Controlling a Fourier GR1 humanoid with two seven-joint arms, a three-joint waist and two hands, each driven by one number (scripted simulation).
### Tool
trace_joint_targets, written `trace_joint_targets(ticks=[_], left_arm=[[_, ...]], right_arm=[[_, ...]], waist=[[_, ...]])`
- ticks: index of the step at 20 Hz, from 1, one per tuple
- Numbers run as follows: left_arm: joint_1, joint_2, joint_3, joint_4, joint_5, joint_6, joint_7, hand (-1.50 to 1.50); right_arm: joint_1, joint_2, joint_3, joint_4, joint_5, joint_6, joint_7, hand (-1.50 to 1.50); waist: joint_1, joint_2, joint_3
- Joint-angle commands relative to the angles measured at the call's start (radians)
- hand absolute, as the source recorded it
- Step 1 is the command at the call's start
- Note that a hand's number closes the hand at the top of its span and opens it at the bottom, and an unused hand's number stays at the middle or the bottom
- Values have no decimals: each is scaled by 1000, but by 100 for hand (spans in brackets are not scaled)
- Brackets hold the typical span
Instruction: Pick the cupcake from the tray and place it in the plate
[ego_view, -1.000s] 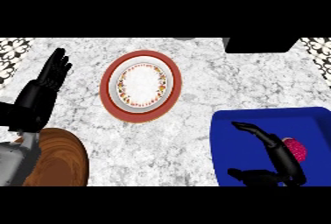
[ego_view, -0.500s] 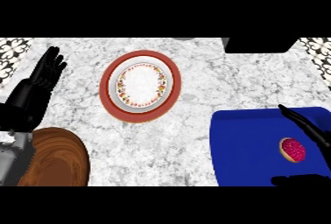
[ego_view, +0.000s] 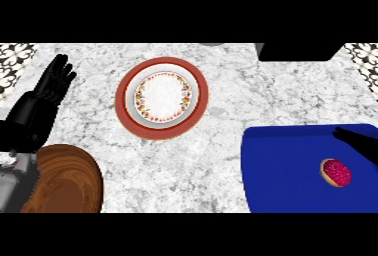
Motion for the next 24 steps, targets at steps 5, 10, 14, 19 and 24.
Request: trace_joint_targets(ticks=[5,10,14,19,24], left_arm=[[-26,-46,-9,6,-45,-8,12,0],[-36,-75,31,58,-66,-38,-15,0],[-48,-57,42,-18,-43,-53,76,0],[18,-72,71,-28,-80,-83,13,0],[5,-117,78,-38,-102,-75,52,0]], right_arm=[[-92,46,116,24,112,162,218,-150],[-150,117,72,61,160,233,270,-150],[-197,149,119,170,286,232,287,-150],[-169,217,104,200,352,266,297,-150],[-166,274,93,348,435,245,157,-150]], waist=[[12,4,5],[6,4,4],[13,4,5],[8,3,5],[8,3,5]])
